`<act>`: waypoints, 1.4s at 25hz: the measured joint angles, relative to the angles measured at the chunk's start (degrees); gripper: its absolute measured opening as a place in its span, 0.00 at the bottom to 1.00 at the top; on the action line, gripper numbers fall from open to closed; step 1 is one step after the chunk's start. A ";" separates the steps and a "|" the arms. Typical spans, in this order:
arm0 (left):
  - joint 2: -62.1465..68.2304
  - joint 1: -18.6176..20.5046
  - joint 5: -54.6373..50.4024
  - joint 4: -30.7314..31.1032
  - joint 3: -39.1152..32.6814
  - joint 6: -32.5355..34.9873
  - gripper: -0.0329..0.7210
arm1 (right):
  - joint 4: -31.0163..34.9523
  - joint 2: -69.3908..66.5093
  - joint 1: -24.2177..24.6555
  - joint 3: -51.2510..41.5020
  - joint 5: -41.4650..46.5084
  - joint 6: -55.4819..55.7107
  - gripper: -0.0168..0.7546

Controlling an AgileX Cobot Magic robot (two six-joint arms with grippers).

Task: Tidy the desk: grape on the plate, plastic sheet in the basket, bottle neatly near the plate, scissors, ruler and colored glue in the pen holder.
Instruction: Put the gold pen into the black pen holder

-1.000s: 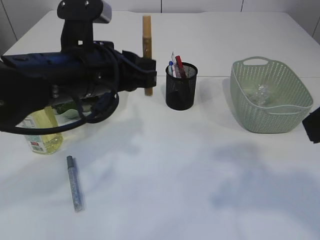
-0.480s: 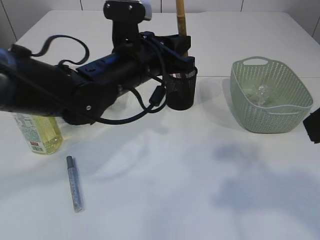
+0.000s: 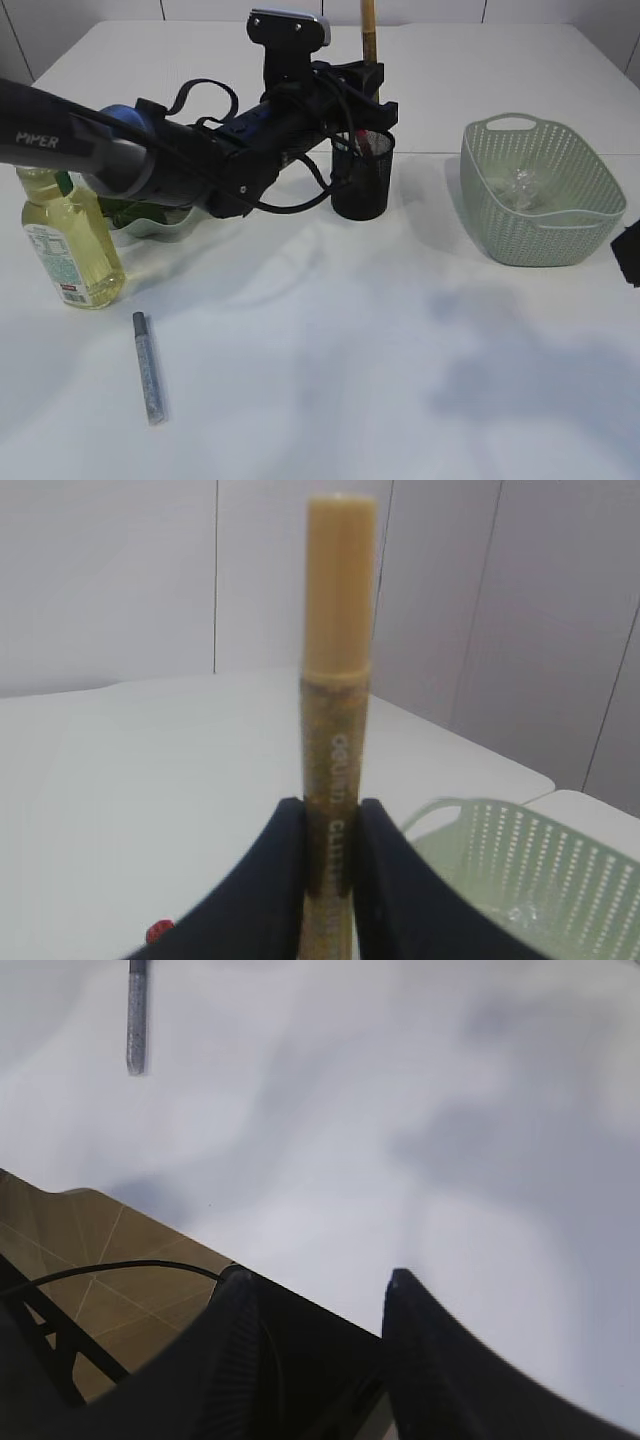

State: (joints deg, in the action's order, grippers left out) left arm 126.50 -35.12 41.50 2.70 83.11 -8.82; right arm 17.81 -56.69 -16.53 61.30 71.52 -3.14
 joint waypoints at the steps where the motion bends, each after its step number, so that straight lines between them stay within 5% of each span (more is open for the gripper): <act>1: 0.74 0.19 -0.12 0.00 1.00 0.00 0.18 | 0.00 0.00 0.00 0.00 0.00 0.00 0.47; 35: 12.17 2.32 -9.88 -0.08 16.30 -1.17 0.21 | -1.37 0.00 0.00 0.00 0.00 -0.04 0.47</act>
State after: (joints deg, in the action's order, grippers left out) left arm 138.67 -32.80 31.61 2.62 99.41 -10.00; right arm 16.44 -56.69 -16.53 61.30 71.52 -3.18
